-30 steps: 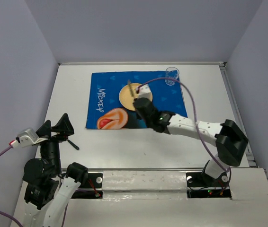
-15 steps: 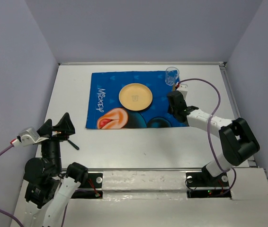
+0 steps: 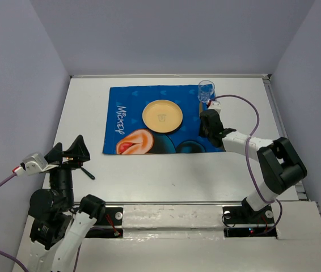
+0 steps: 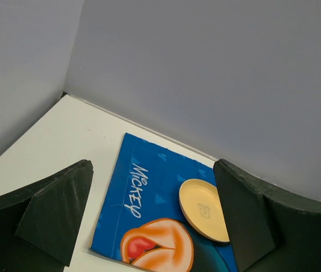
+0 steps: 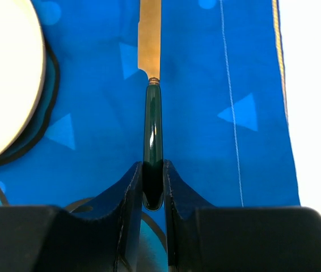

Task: Set the dinner table for one person

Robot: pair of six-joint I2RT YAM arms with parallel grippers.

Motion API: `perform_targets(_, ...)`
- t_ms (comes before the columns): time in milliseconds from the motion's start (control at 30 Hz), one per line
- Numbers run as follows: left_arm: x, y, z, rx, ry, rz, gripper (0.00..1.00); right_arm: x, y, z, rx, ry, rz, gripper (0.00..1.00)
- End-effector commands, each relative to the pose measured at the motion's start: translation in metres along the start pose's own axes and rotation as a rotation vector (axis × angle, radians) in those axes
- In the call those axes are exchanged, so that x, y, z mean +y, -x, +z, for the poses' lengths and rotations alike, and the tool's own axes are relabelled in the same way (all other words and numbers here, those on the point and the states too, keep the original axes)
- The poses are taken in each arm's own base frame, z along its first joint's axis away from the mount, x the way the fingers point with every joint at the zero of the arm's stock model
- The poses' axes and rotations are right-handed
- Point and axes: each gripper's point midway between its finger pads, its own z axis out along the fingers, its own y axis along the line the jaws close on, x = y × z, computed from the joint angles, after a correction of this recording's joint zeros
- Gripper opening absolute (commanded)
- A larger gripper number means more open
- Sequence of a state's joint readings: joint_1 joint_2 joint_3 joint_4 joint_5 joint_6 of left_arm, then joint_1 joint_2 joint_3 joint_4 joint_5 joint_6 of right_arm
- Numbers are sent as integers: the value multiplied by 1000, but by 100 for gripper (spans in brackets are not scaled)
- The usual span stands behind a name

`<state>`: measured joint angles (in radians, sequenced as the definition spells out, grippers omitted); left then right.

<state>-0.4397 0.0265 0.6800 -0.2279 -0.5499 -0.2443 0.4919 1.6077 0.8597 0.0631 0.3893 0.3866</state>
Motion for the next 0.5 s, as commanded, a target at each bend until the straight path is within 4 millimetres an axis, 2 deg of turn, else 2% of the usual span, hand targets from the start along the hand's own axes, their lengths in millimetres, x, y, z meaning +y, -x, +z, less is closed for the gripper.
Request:
perform_targets(0,-5,3,6,-18,-9,-3,99,14,13,6,-53,54,-3,0)
perform_targets(233,-5,3,5,-20,-11,-5,99,12,-7,17,-3,41,-25,0)
perform_targets(467,-5,5,4,-26,-11,-8,99,11,-11,22,7,30,-30,0)
